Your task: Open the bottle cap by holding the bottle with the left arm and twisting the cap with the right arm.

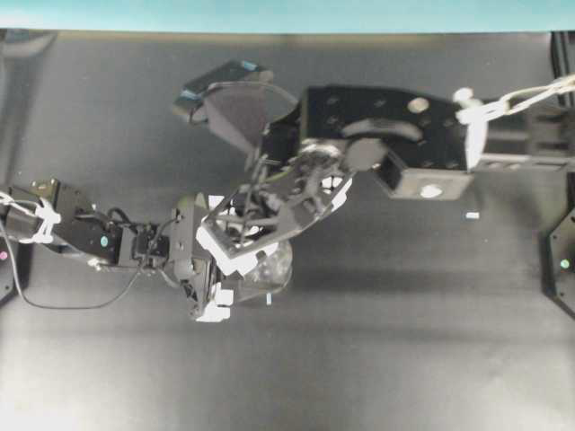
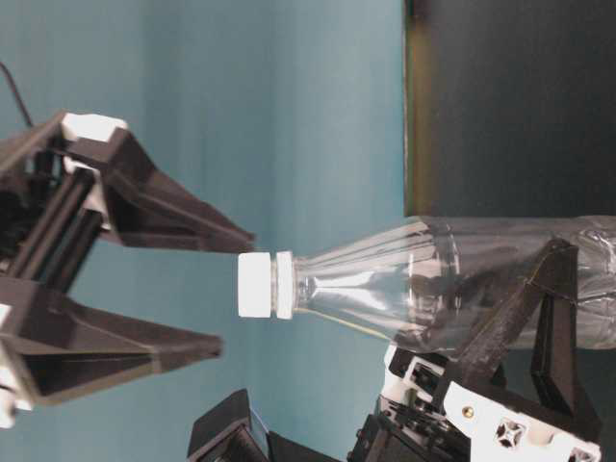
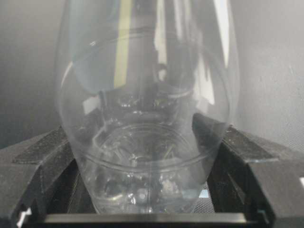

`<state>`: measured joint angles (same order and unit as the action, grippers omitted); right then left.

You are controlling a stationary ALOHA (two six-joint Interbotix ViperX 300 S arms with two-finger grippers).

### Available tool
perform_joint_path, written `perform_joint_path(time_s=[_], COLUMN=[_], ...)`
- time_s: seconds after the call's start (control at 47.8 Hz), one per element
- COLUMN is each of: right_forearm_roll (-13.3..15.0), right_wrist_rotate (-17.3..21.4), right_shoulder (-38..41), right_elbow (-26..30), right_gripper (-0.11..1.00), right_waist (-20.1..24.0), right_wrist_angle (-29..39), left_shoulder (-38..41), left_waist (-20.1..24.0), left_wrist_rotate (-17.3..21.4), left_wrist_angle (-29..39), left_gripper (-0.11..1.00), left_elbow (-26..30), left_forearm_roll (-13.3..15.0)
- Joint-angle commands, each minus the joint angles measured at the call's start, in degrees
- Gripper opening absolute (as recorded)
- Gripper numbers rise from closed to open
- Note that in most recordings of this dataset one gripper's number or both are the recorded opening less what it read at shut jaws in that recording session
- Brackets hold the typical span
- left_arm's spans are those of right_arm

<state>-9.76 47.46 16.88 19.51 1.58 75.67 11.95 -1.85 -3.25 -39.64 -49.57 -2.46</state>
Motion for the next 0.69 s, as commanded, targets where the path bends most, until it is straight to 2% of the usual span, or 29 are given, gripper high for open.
perform_joint_path(time_s=[0.0,0.105,0.188,0.376,0.585,0.669], right_forearm_roll=[0.0,0.1,0.1,-0.1,-0.3,-0.3], right_wrist_rotate=[0.4,0.4,0.4,-1.2,-5.8,-9.4], right_shoulder=[0.2,0.5,0.6,0.8,1.5,2.1], right_elbow=[0.7,0.7,0.7,1.0,2.9,4.2], right_gripper=[0.78,0.75,0.67,0.38,0.38,0.38], right_waist=[-1.5,-1.6,-1.7,-1.7,-1.8,-2.2], right_wrist_angle=[-0.2,-0.2,-0.2,0.3,2.4,4.6], left_shoulder=[-0.2,-0.2,-0.2,-0.2,-0.2,-0.2], left_waist=[-0.3,-0.2,-0.2,-0.3,0.0,0.1], left_wrist_rotate=[0.2,0.5,0.6,0.6,0.7,0.7], left_wrist_angle=[0.2,0.9,1.4,1.7,1.7,1.7], left_gripper=[0.8,0.8,0.8,0.8,0.8,0.8], left_elbow=[0.1,0.0,0.0,0.0,-0.2,0.0], left_forearm_roll=[-0.2,-0.2,-0.2,-0.2,-0.2,-0.2])
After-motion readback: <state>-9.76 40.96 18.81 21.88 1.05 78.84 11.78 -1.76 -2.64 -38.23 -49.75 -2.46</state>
